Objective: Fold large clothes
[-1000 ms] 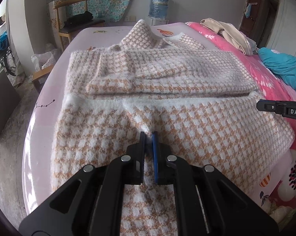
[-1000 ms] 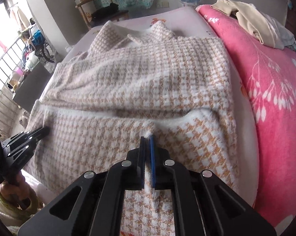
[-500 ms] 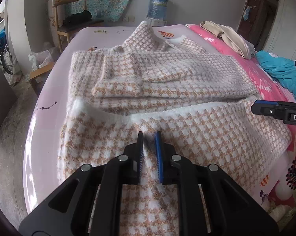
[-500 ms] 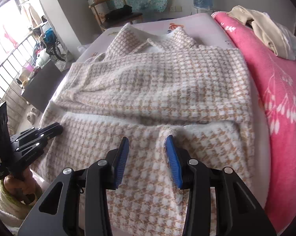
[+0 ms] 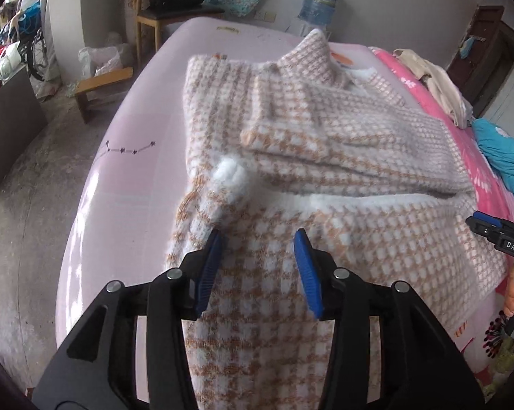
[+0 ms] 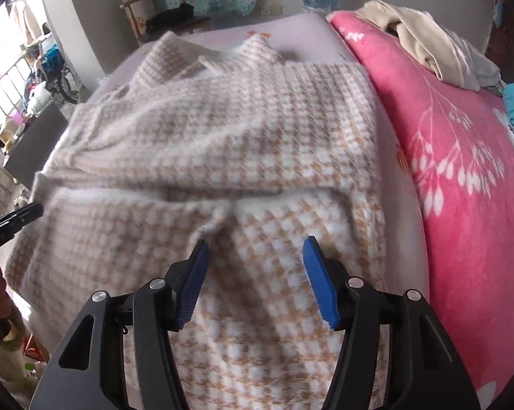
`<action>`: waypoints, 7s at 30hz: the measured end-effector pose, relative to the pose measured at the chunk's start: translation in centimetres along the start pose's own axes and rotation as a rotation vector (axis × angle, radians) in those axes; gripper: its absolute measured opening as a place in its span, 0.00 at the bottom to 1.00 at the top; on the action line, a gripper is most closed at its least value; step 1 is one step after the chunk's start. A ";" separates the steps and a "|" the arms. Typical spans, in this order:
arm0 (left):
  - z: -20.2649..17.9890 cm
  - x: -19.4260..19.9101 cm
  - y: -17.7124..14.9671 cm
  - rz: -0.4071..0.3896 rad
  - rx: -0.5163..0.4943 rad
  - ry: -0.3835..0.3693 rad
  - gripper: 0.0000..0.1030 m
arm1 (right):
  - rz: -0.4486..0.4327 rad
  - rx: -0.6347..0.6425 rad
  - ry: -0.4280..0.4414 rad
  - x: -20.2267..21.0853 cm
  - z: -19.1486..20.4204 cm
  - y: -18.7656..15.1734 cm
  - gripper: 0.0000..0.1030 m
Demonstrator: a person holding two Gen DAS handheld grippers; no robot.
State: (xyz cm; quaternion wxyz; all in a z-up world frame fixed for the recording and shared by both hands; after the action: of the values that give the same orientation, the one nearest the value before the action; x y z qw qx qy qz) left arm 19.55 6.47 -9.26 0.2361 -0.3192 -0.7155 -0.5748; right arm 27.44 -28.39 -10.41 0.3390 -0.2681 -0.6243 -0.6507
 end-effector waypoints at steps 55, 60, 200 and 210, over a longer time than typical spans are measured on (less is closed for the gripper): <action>-7.6 -1.3 -2.2 0.058 -0.167 0.122 0.85 | 0.011 0.071 0.175 2.8 7.1 -0.4 0.59; -7.4 -1.4 -2.2 0.064 -0.161 0.104 0.86 | 0.088 0.077 0.170 0.1 8.4 -2.6 0.63; -6.8 -9.3 13.4 0.007 -0.078 -0.373 0.09 | 0.006 0.545 0.359 -8.5 13.8 10.2 0.20; -5.2 -11.7 12.2 0.078 -0.063 -0.289 0.09 | 0.091 0.411 0.271 -6.0 4.2 7.7 0.06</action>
State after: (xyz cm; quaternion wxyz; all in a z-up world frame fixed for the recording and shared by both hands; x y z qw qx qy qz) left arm 36.26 0.93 -8.13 0.1429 -0.4335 -0.7105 -0.5356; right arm 36.86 -23.51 -9.85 0.4960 -0.1315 -0.6795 -0.5243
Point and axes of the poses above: each gripper's, at about its wrist camera, not at the fingertips, and x roughly against the way its jaws point, z to its left, y to its top, the point moved 7 cm from there along -x, roughly the way its jaws point, and after that the axes turned 13 degrees about -z, right-handed, at the moved point
